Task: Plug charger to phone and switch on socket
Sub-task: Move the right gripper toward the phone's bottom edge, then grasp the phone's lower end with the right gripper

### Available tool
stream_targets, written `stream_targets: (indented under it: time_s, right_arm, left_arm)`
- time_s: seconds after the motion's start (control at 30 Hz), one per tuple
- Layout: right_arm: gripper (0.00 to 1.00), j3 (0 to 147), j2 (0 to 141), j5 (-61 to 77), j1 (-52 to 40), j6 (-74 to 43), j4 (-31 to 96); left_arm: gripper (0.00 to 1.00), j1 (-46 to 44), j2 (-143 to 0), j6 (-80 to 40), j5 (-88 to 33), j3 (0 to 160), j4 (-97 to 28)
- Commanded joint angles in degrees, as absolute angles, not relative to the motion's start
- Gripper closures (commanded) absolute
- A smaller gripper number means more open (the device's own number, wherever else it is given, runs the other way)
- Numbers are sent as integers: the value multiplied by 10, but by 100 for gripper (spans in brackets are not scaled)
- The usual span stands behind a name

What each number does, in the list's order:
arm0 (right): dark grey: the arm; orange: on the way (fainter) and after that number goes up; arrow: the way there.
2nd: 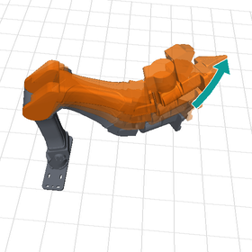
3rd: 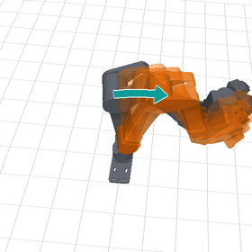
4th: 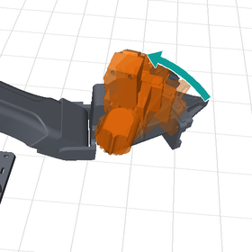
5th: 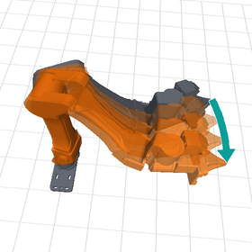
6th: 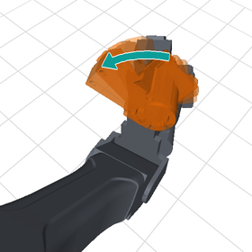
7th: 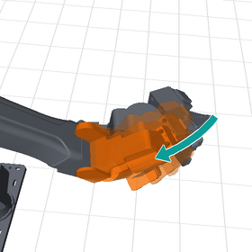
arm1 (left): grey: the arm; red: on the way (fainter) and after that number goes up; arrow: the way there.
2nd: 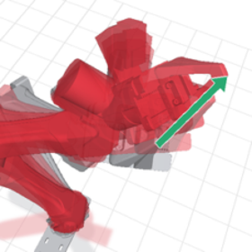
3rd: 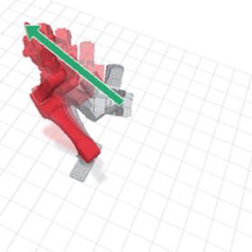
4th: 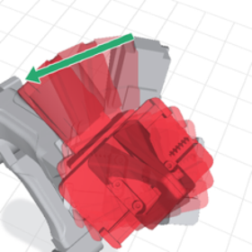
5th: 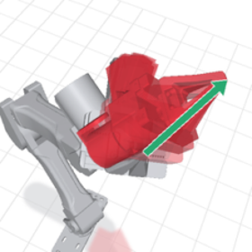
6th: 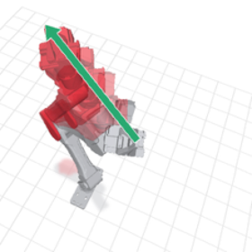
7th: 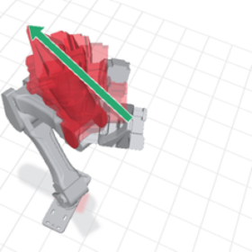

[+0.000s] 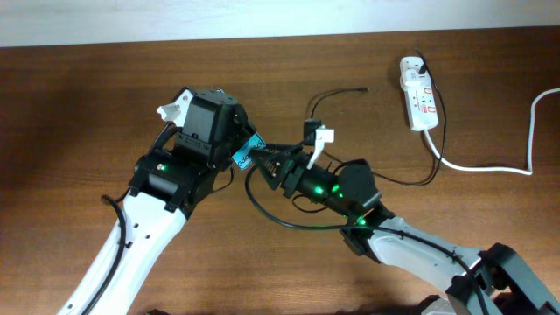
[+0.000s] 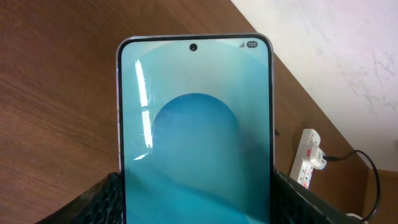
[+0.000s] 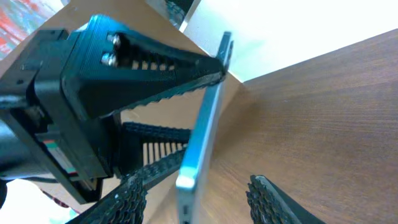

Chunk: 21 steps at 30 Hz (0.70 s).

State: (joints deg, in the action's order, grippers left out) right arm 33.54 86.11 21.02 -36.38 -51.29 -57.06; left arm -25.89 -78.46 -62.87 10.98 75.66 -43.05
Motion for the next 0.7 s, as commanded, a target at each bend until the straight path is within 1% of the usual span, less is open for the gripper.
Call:
stream_targets:
  time_s: [0.0,0.07,0.1,0.17,0.23,0.33,0.37,0.4,0.5,0.67]
  right_arm:
    - [46,340,863,156,-384,-513,-572]
    - [48,340,863,152,-384,-513,-573]
    - [52,340,863,148,-385,-513,-573]
    - [57,340,863,143,-387,-513,-573]
    - [58,340,863,143,-387,-513,-573]
    - [57,341,863,143,-387,-513,-574]
    - [52,341,863,143,-387,-513,-575]
    - [50,341,863,142,-387,-513,-575]
    - [50,341,863,134,-388,-514,-575]
    - [49,341,866,76,-416,-513,-575]
  left_arm:
    - [57,-256,-784,-634,114,770,-427]
    - [57,-256,-784,-634,114,770,-427]
    - [57,-256,-784,-634,114,770,-427]
    - [57,-256,-784,-634,114,770,-427]
    - [57,-256,-784,-634,114,770,-427]
    - [57,-256,-784,-634,114,770,-427]
    - [57,-256,-784,-634,114,770,-427]
    - [57,-256,-784,-634,114,770,-427]
    - [57,-256,-784,-634,114,770,-427]
    - [57,-256,-784,-634,114,770,-427]
